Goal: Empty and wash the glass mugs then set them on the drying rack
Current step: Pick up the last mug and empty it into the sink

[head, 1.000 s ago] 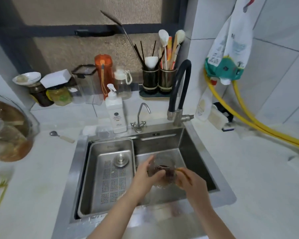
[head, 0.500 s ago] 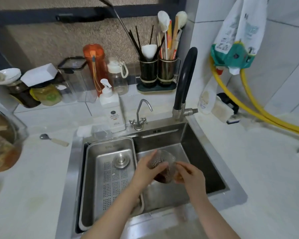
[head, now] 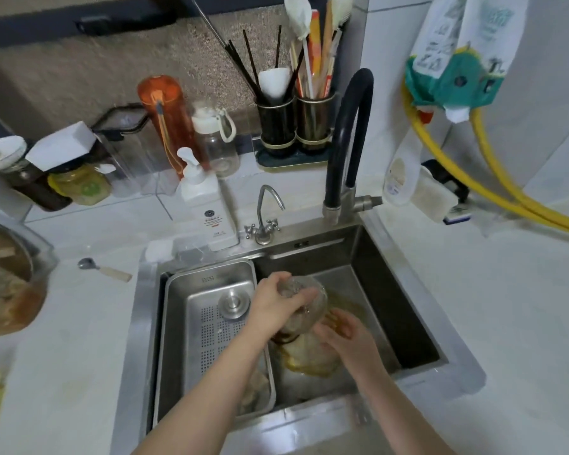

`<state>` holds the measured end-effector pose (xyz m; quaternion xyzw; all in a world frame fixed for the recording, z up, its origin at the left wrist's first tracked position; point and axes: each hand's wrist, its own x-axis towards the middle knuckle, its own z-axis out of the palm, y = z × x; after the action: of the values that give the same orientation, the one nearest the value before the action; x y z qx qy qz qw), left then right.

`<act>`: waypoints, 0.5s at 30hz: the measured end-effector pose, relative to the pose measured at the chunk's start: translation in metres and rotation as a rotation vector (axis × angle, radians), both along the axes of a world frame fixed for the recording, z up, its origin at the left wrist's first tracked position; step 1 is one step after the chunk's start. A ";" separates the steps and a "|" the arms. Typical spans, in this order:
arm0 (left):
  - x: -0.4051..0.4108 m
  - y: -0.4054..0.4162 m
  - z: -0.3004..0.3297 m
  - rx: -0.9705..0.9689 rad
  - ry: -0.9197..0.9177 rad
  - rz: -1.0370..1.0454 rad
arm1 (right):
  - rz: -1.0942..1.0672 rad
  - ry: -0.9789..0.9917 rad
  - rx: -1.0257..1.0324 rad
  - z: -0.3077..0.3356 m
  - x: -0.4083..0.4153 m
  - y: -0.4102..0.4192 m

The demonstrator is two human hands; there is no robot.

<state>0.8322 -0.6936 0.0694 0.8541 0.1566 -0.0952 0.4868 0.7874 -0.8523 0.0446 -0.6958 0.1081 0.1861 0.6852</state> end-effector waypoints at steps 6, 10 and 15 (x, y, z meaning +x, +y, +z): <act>0.018 -0.017 0.001 0.171 0.018 -0.036 | -0.037 0.052 0.071 -0.007 0.010 -0.007; 0.023 -0.027 0.002 0.263 0.050 -0.010 | -0.042 0.088 0.106 -0.010 0.017 -0.011; 0.027 -0.035 0.002 0.294 0.065 0.006 | -0.021 0.118 0.129 -0.008 0.026 -0.022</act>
<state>0.8587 -0.7284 0.0711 0.9121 0.1868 -0.0974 0.3516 0.8133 -0.8743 0.0365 -0.6368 0.1432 0.2262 0.7231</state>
